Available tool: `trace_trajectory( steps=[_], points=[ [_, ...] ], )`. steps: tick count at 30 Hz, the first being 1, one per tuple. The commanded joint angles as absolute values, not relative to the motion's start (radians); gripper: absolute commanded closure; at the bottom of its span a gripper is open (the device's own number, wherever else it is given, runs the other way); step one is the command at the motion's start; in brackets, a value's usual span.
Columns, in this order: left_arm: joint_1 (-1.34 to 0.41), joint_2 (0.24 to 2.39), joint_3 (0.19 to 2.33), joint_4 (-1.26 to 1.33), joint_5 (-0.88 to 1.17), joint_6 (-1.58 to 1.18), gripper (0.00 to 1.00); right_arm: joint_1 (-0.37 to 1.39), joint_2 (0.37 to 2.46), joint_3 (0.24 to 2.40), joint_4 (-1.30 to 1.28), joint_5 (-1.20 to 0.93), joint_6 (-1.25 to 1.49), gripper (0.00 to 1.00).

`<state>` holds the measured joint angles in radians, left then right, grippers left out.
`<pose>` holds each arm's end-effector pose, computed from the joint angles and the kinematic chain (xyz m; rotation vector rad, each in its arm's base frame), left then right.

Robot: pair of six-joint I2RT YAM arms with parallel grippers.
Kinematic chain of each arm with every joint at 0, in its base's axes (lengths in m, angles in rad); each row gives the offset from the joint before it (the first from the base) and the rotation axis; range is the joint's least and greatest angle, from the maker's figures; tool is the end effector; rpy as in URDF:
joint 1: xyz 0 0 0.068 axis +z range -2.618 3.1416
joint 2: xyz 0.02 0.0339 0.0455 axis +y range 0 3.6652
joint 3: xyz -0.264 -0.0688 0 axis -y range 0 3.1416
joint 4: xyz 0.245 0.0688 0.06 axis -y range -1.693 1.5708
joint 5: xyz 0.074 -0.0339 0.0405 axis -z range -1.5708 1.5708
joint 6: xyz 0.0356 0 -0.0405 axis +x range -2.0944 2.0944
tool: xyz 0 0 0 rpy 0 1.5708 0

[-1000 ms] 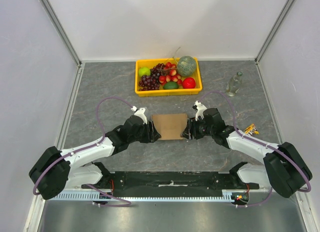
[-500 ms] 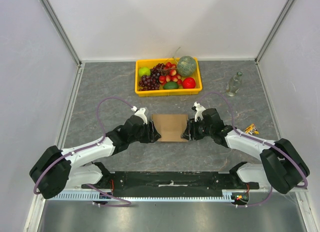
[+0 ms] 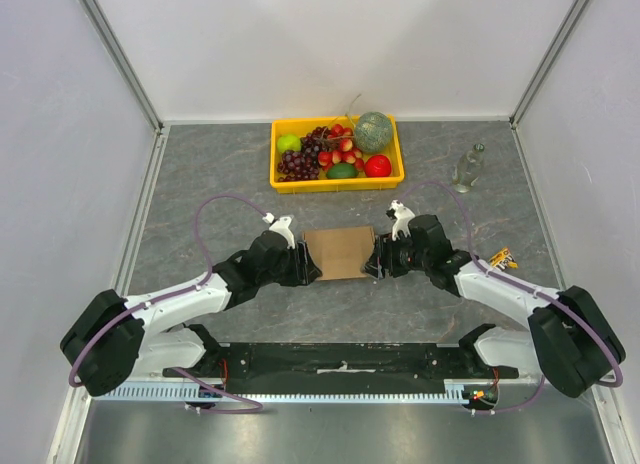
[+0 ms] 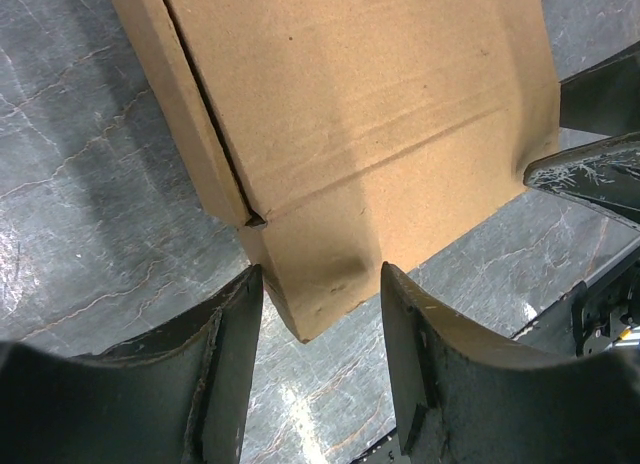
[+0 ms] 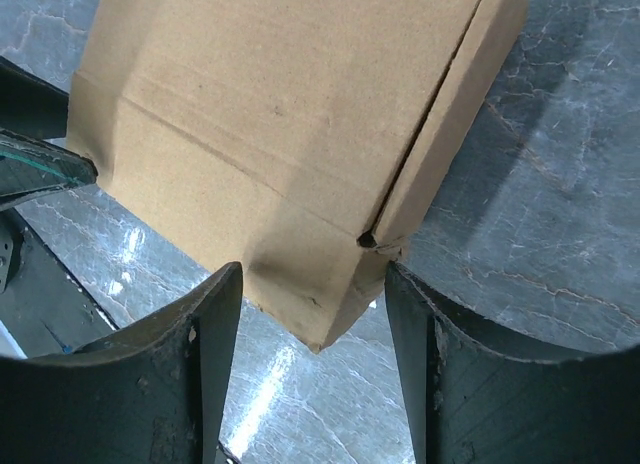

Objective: Fold the paper box

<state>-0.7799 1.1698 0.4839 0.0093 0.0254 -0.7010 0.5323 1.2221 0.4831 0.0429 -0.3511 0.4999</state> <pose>0.1629 -0.1624 0.1792 0.1083 2.3774 -0.7921 0.1952 0.1292 0.1721 -0.2365 2.3825 0.9186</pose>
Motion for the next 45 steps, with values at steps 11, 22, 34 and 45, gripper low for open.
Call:
trace_trajectory(
  steps=[11,22,34,45],
  points=[
    [-0.767,1.146,0.489,0.009,0.005,-0.666,0.43,0.522,1.189,0.555,-0.044,-0.4,0.456,0.34],
    [-0.764,1.144,0.488,0.006,0.005,-0.666,0.43,0.52,1.18,0.563,-0.097,-0.431,0.434,0.34],
    [-0.764,1.152,0.488,0.025,0.023,-0.675,0.45,0.52,1.187,0.563,-0.087,-0.469,0.448,0.44],
    [-0.764,1.17,0.483,0.049,0.034,-0.675,0.48,0.52,1.215,0.548,-0.046,-0.465,0.451,0.53]
  ],
)
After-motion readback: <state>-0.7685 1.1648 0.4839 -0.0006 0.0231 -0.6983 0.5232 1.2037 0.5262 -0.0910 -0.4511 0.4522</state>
